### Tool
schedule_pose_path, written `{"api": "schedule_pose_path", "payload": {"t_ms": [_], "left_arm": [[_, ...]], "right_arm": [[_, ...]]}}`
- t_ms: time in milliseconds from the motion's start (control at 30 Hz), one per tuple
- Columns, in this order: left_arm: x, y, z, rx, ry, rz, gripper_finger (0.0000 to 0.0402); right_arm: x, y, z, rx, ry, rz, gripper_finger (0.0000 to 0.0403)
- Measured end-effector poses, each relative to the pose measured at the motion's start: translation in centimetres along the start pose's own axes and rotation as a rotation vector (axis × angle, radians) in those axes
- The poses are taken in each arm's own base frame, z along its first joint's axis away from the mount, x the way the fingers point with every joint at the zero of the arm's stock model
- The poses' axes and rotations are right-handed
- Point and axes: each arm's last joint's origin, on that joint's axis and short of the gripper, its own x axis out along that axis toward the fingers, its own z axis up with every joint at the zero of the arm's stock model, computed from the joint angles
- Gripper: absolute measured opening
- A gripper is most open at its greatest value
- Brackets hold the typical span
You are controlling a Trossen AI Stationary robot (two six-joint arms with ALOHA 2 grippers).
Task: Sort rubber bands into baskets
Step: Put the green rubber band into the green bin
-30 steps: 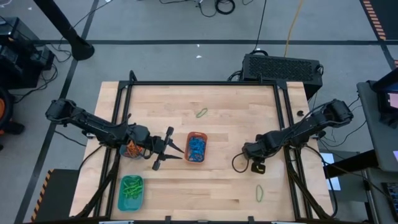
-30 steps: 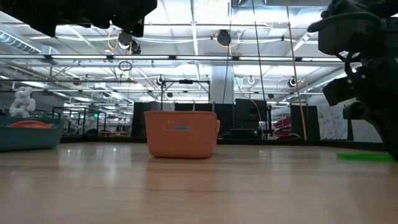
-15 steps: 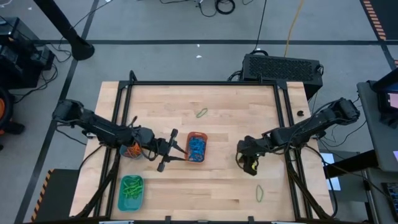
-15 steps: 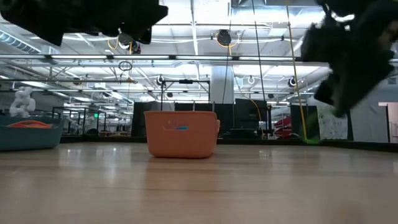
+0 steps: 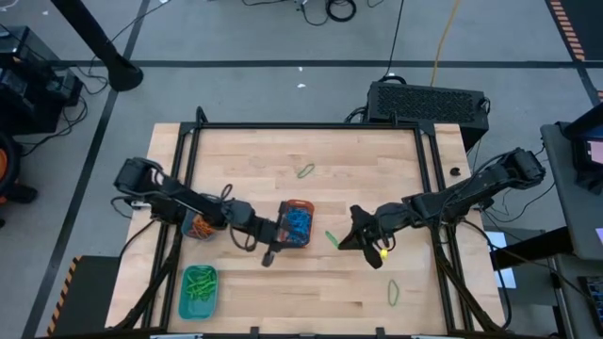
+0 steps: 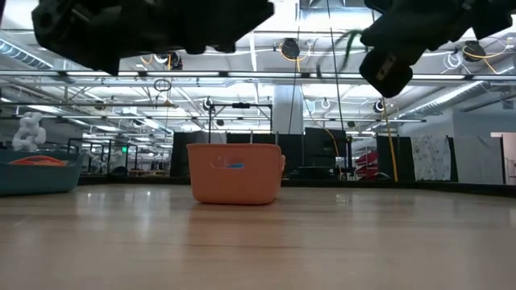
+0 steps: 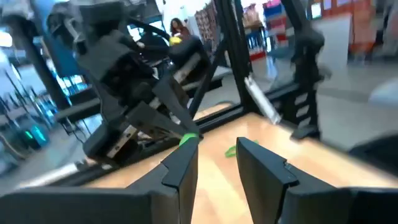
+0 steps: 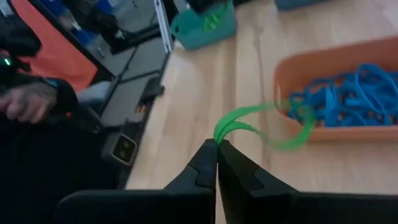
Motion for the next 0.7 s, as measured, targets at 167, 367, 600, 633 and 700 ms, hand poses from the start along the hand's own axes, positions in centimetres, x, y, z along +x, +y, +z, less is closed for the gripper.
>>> {"api": "schedule_pose_path", "payload": {"t_ms": [167,367,600,633,700], "left_arm": [[1.9,-0.7,-0.3,0.252,0.022,-0.001,0.0118],[3.8,-0.1,0.0,0.341,0.075,0.114,0.0118],[5.9,1.0,-0.4,0.335,0.182,0.086,0.0118],[6.0,1.1,-0.4,0.335,0.186,0.085,0.0118],[6.5,1.2,-0.6,0.334,0.193,0.083,0.0118]], "right_arm": [[0.0,0.2,0.3,0.012,-0.033,0.020,0.0000],[0.0,0.3,0.5,0.020,-0.048,0.029,0.0000],[0.0,0.3,0.5,0.020,-0.047,0.029,0.0000],[0.0,0.3,0.5,0.020,-0.047,0.029,0.0000],[0.0,0.3,0.5,0.015,-0.047,0.029,0.0000]]}}
